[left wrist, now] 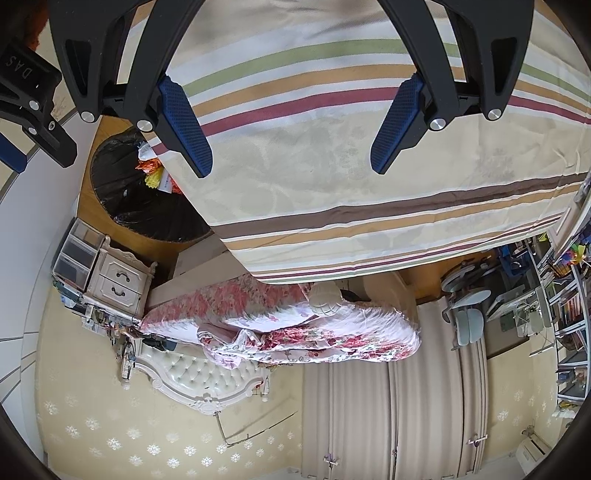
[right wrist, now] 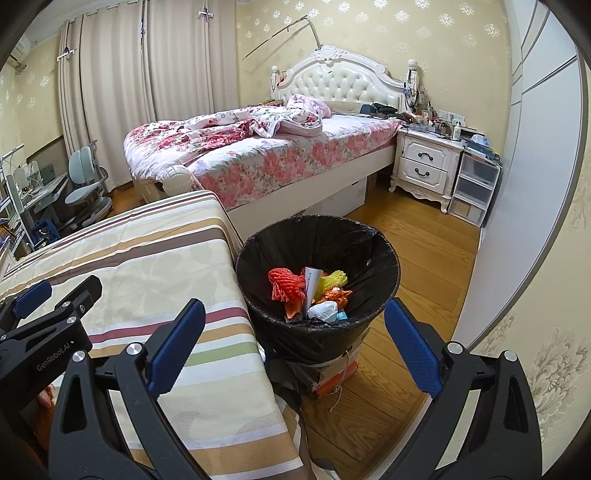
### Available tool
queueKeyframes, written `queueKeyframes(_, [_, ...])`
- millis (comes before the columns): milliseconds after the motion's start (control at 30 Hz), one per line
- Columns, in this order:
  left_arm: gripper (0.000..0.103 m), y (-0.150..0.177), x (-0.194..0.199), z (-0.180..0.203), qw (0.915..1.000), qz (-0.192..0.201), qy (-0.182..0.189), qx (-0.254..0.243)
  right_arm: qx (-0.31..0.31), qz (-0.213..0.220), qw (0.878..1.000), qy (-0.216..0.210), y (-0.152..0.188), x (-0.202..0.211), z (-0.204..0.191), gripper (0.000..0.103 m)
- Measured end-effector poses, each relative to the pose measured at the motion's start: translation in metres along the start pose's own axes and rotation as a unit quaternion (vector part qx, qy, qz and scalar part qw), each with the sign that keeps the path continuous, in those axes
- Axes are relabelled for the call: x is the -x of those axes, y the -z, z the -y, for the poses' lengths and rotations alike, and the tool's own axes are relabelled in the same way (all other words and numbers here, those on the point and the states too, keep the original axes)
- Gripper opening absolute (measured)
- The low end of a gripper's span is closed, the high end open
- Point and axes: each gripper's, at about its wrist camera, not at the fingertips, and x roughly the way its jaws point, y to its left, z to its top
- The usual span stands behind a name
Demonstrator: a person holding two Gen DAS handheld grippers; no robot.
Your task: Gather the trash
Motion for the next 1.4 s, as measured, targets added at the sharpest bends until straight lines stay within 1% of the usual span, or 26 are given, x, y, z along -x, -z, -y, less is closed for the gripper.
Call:
queueKeyframes(1000, [0.085,0.0053,0.0003,0.001,1.0,-0.004,-0.001,-0.003,0.0,0.0,1.0,0.001,0.0007,-0.0019,-0.0008,0.095])
queueKeyframes(1167, [0.085,0.0072,-0.0012,0.0029,1.0,-0.001,0.004,-0.006,0.0,0.0,1.0,0.001,0.0004,-0.0017,-0.0004,0.095])
queueKeyframes(1400, [0.085,0.0072,-0.0041,0.0041,0.9999,-0.007,0.005,-0.009,0.0,-0.001,1.0,0.001,0.0004,-0.0023,-0.0005,0.095])
